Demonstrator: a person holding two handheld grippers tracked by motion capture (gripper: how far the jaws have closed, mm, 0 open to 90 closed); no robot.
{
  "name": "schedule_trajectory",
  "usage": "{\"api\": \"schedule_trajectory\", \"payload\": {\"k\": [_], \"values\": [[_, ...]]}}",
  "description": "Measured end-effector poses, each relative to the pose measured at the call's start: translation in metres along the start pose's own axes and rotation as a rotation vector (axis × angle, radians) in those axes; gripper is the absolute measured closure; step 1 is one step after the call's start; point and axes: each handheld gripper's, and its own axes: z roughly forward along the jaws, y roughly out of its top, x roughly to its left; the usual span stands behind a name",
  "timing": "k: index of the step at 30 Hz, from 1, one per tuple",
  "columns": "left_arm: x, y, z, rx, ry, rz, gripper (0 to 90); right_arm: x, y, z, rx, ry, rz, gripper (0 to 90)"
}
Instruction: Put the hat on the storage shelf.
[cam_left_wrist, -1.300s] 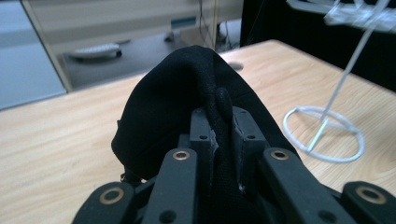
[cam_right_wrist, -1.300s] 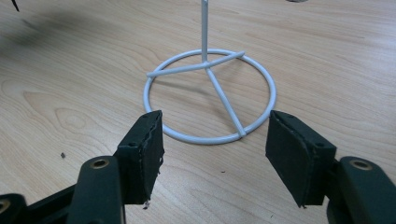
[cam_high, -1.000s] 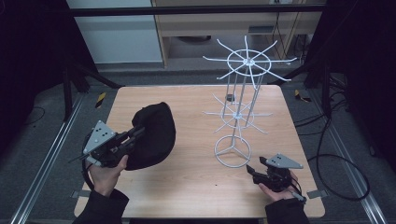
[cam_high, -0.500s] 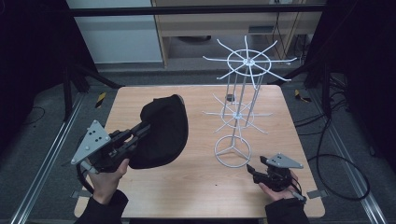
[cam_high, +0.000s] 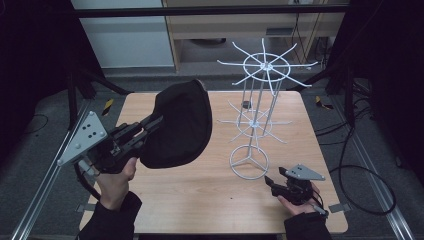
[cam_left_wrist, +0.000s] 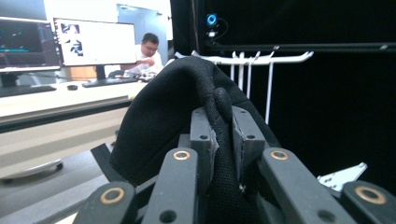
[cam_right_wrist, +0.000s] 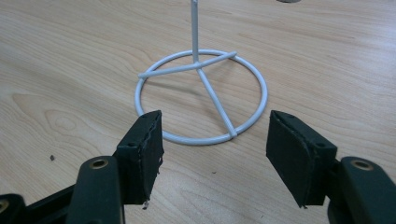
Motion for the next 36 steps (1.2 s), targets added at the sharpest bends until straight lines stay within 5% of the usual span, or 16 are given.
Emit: {"api": "schedule_trajectory", "payload": {"k": [18, 36], "values": [[-0.010, 0.038, 0.000, -0.111, -0.073, 0.010, 80.4, 0.000, 0.000, 0.000, -0.001, 0.002, 0.005, 36.6], [-0.032, 0.058, 0.038, -0.104, -0.156, 0.033, 80.4, 0.000, 0.000, 0.001, -0.001, 0.006, 0.008, 36.6]]}}
